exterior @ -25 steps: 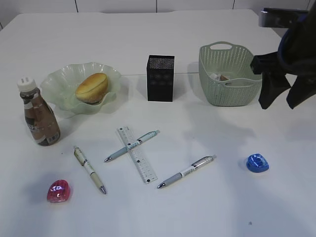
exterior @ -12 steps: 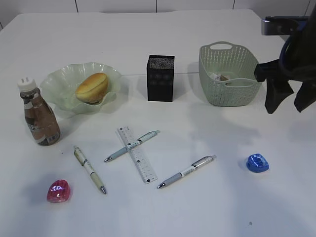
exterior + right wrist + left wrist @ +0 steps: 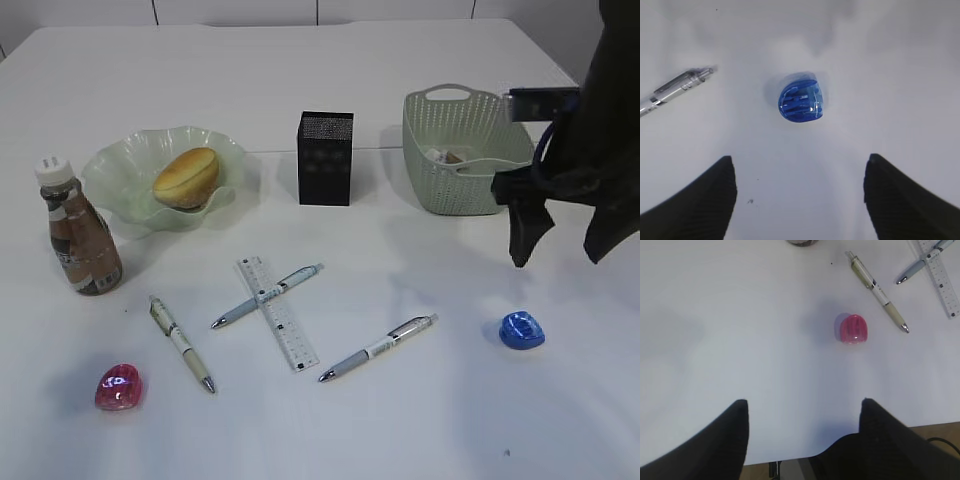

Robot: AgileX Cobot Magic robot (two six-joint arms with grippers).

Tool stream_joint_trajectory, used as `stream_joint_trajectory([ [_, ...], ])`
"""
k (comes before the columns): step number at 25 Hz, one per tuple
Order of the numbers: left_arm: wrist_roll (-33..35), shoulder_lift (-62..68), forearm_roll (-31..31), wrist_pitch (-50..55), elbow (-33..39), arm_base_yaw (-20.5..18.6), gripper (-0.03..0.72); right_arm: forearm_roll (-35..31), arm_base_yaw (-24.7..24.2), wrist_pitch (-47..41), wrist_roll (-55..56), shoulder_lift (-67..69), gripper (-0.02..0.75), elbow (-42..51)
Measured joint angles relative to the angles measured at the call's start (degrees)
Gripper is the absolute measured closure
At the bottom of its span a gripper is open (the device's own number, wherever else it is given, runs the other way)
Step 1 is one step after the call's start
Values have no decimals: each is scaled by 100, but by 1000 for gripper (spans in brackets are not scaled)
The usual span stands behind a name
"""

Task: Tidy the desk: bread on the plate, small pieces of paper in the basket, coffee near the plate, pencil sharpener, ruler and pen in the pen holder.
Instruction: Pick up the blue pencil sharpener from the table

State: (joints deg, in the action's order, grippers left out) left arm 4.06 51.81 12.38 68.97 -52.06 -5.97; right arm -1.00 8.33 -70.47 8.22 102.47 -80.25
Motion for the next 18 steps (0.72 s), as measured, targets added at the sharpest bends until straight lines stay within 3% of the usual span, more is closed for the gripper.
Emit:
stream_joint_trajectory([
  [7,0,0,0,14,0,0,199,0,0,36,0,358,120,0],
  [10,0,0,0,27,0,0,199,10,0,58,-21,720,172,0],
  [18,-9,0,0,33,0,0,199,10,0,73,-55,973,185,0],
])
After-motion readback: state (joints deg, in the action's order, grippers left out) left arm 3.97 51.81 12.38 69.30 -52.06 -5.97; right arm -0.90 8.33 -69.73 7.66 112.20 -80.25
